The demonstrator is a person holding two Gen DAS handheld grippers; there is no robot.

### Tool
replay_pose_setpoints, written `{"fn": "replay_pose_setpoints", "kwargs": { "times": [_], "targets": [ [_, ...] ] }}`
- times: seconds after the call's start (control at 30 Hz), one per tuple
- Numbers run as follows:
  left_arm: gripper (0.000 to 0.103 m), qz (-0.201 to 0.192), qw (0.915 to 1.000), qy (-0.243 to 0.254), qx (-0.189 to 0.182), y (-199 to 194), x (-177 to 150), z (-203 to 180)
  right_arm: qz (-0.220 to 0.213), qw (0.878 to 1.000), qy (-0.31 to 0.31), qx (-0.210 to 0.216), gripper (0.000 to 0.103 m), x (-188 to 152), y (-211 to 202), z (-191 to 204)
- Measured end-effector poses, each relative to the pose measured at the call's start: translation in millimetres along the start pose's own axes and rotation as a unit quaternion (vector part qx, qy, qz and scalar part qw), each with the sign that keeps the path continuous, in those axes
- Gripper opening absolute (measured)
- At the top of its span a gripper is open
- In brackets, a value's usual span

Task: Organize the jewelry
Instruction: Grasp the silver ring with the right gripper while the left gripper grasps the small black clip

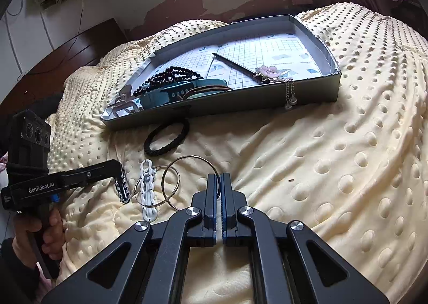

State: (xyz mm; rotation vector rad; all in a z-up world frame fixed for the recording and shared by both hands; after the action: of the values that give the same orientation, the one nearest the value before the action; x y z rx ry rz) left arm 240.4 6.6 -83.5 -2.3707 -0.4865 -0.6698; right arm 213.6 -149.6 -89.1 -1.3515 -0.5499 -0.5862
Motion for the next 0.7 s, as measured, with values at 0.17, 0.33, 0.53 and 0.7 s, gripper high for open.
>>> {"fn": "replay_pose_setpoints", "kwargs": {
  "times": [0.17, 0.33, 0.53, 0.7],
  "targets": [
    [0.015, -0.022, 0.9995, -0.014, -0.019, -14, -2, -2, -0.004, 1.000, -0.004, 0.000, 0.003, -4, -2, 1],
    [0.015, -0.015, 0.9994, -0.014, -0.030, -19, -11, -8, -0.007, 1.000, -0.007, 0.000, 0.003, -7, -5, 2],
    [0.015, -0.024, 0.9996, -0.002, -0.016, -34, -19, -15, -0.021, 1.000, -0.010, 0.001, 0.003, -4, -17, 5],
    [0.015, -0.051, 0.9986, -0.002, -0.015, -48, -16, -15, -0.043, 0.999, -0.032, -0.003, 0.003, 5, -30, 16]
  ]
}}
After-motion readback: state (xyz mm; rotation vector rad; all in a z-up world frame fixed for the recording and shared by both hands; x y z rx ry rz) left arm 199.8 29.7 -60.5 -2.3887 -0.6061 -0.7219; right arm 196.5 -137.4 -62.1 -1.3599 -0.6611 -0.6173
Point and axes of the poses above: each gripper's, at about its wrist camera, not at the fingertips, and y roughly the way its jaws point, z to its left, x to its top, the point moved 3 cm from there along y, roughly the way its jaws point, and after that the axes turned 13 degrees about -x, right-handed, at the moved point
